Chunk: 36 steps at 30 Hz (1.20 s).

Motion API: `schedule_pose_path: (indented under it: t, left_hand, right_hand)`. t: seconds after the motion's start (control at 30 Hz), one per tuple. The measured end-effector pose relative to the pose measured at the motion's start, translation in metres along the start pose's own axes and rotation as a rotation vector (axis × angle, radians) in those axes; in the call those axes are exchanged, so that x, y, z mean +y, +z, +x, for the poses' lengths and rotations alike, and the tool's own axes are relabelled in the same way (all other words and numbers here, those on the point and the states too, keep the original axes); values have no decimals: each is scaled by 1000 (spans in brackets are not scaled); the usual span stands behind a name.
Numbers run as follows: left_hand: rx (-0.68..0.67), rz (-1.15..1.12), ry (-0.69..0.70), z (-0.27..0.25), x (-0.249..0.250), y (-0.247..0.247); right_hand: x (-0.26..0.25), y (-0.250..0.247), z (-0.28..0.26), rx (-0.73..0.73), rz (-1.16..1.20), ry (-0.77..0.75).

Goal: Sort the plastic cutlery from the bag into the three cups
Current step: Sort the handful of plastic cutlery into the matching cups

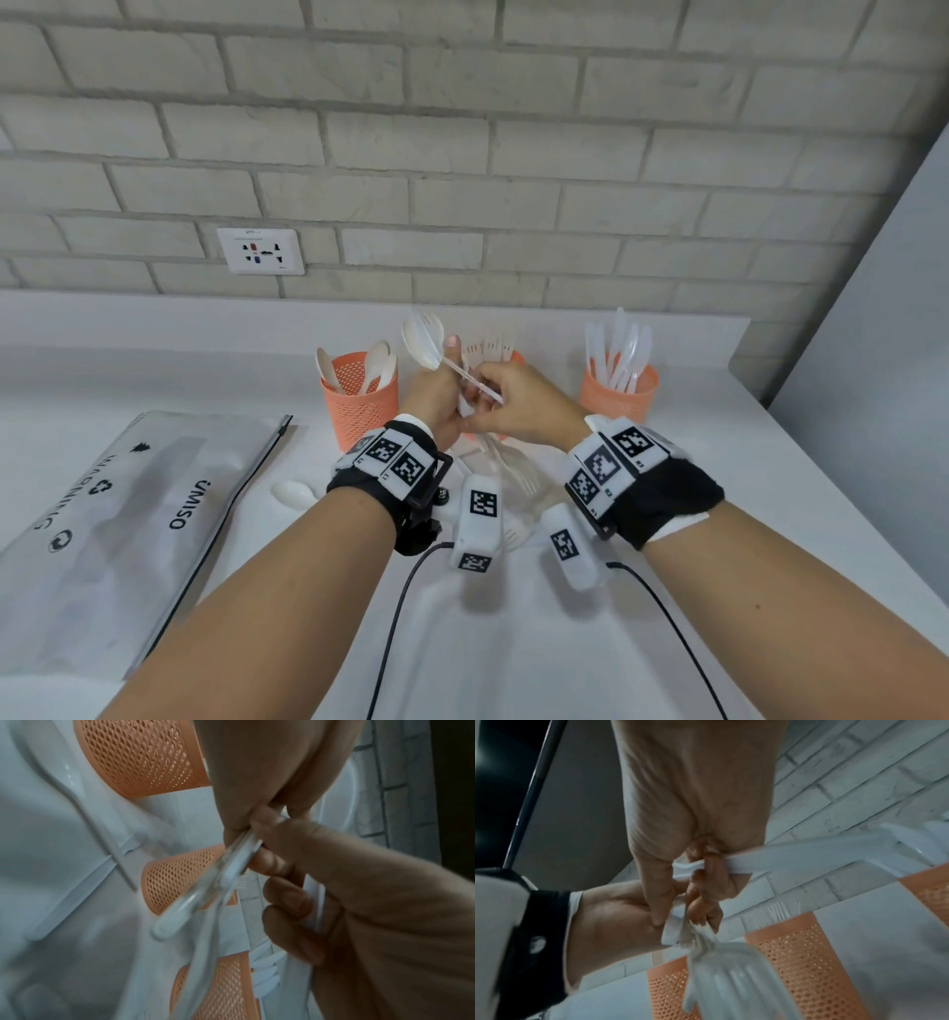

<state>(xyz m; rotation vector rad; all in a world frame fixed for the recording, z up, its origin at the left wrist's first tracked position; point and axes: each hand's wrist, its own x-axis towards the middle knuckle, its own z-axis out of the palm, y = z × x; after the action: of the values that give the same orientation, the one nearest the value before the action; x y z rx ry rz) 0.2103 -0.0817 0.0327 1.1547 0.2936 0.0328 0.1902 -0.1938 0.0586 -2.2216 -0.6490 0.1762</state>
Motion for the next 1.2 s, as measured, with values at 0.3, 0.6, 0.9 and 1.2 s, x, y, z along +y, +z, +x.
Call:
schedule_pose_path:
  t: [0.3,0.6,0.9,1.2]
  left_hand:
    - [-238,23,-13,-2,-3,6]
    - [-116,-129,-30,2,-2,22]
    - [-124,-279,18,8,-6,27]
    - [-187,-112,111,14,-13,29]
  right_hand:
    - [14,-5,-2,49,295,152]
    - [45,-71,1,519,454,34]
    - [109,-95,28,980,437,69]
    - [104,-102,32,894,668,6]
